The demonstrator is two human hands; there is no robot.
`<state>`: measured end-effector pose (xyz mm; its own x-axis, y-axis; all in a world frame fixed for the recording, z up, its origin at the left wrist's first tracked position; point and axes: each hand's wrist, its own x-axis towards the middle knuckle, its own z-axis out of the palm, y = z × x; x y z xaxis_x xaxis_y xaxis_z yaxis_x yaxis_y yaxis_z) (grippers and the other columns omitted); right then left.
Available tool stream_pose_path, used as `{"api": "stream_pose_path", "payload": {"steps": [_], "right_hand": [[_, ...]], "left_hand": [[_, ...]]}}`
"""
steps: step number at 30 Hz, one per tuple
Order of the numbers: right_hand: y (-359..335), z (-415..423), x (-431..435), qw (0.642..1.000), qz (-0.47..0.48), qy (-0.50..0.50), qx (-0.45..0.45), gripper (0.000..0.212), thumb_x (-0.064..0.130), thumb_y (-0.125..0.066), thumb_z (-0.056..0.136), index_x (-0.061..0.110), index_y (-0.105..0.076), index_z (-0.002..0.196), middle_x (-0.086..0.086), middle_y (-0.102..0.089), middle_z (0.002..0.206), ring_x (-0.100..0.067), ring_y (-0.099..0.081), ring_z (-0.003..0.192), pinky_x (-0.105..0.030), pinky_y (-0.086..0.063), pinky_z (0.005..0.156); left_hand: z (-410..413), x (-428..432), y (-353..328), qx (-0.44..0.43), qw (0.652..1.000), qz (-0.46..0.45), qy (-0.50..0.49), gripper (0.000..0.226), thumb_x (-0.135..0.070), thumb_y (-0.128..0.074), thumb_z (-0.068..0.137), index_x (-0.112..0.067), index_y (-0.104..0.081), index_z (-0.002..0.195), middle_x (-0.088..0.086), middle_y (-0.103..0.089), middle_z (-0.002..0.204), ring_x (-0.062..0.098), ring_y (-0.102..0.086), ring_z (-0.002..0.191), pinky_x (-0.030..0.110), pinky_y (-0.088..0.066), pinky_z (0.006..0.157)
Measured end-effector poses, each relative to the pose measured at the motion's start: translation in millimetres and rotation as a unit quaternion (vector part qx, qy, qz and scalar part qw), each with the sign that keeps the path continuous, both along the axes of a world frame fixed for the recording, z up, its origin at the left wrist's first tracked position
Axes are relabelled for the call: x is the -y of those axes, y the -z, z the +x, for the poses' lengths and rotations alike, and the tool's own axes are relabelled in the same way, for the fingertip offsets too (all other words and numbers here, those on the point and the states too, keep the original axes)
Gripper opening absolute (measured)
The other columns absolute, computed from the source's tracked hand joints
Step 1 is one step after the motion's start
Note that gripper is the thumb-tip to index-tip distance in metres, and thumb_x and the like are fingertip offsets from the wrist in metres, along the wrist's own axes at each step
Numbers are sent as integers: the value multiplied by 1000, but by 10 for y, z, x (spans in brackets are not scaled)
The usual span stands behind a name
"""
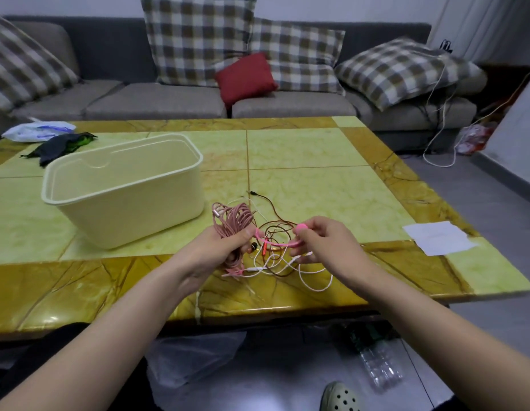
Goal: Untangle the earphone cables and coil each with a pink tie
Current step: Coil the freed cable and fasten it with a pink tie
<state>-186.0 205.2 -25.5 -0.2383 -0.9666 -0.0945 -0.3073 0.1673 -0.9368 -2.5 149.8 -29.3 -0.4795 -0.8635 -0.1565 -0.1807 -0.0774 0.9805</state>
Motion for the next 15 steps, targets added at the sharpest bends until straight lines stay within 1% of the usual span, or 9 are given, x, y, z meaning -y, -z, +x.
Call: {"api": "stream_pose_path", "payload": {"steps": [3,5,7,8,10,11,13,14,15], "right_hand": [[65,-103,-114,997,35,-24,-69,13,13,-55,92,18,-58,80,-4,-69,82,-15,-67,73,-29,-57,69],[78,-112,-186,987,28,-55,-150,7,13,-59,90,20,-60,87,2,-66,87,-12,-63,79,-19,-52,73],[37,-85,-232,977,7,-88,-195,25,11,-60,88,20,-60,111,6,-62,105,-8,-58,93,-13,-44,80],[7,-62,-242,974,-7,-107,-199,35,11,-60,88,20,-57,122,7,-61,114,-7,-57,101,-14,-43,88],[-59,10,-269,971,-28,-144,-188,38,17,-61,88,21,-57,126,9,-60,122,-5,-55,110,-22,-42,98],[-78,51,-286,970,-40,-160,-178,33,20,-61,89,21,-61,122,10,-63,119,-3,-57,108,-22,-43,97],[-102,111,-315,970,-68,-170,-162,15,22,-62,89,24,-69,102,13,-67,95,4,-59,86,-15,-45,83],[-107,125,-330,970,-78,-164,-161,7,23,-63,89,27,-68,89,14,-64,81,5,-55,73,-14,-43,73],[-93,126,-341,971,-87,-149,-167,13,24,-63,89,28,-64,76,14,-60,68,3,-50,62,-16,-39,64]], "left_hand": [[-53,-43,-85,-4,1000,11,8,32,-32,-54,91,-27,-70,62,-6,-43,58,6,-33,48,24,-29,54],[-104,-84,-156,-4,1000,2,24,39,-30,-53,92,-28,-69,57,-5,-43,58,6,-31,47,23,-27,52],[-155,-125,-203,-2,999,-6,32,33,-28,-52,93,-23,-71,67,-6,-43,57,6,-31,47,21,-26,52],[-176,-149,-216,0,999,-8,34,26,-27,-52,93,-20,-71,77,-6,-43,57,7,-32,49,21,-27,52],[-209,-196,-234,0,999,-12,38,21,-27,-53,93,-15,-69,89,-5,-44,58,12,-35,55,23,-29,54],[-221,-223,-236,-1,999,-17,41,21,-27,-53,93,-17,-69,85,-4,-44,59,18,-36,59,24,-30,56],[-240,-277,-257,2,998,-28,49,30,-27,-53,94,-21,-69,69,-3,-45,58,20,-37,66,23,-31,56],[-244,-300,-262,7,998,-30,54,37,-26,-52,94,-22,-68,62,-5,-45,55,18,-38,62,19,-31,53],[-247,-331,-267,15,998,-32,61,43,-25,-51,95,-22,-64,55,-7,-44,52,13,-37,55,15,-31,49]]}}
